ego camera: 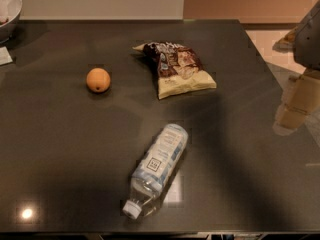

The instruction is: Move blue plastic bottle near orange

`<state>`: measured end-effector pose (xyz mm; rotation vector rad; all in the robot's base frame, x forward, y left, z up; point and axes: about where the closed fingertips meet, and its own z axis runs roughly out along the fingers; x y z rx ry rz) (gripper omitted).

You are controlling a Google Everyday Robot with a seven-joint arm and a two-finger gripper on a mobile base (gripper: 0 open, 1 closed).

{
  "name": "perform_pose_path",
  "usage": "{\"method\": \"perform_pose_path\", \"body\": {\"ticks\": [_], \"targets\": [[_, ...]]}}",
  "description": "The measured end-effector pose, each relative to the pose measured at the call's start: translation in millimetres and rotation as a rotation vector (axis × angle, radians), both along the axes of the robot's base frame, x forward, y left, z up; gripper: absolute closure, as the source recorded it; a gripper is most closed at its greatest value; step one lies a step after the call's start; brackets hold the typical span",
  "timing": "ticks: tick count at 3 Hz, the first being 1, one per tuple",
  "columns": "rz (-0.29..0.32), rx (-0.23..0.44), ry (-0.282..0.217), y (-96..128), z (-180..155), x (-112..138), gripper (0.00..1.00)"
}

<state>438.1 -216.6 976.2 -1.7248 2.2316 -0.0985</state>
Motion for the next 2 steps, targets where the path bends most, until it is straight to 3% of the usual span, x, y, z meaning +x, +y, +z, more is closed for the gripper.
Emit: {"method": "perform_pose_path", "body": {"ticks": [1,2], "targets": [[0.003,-0.001,-0.004,0.8,1.0,0.2,0.0],[0.057,0.005,-0.01,9.6,2.0,6.7,0.0]]}}
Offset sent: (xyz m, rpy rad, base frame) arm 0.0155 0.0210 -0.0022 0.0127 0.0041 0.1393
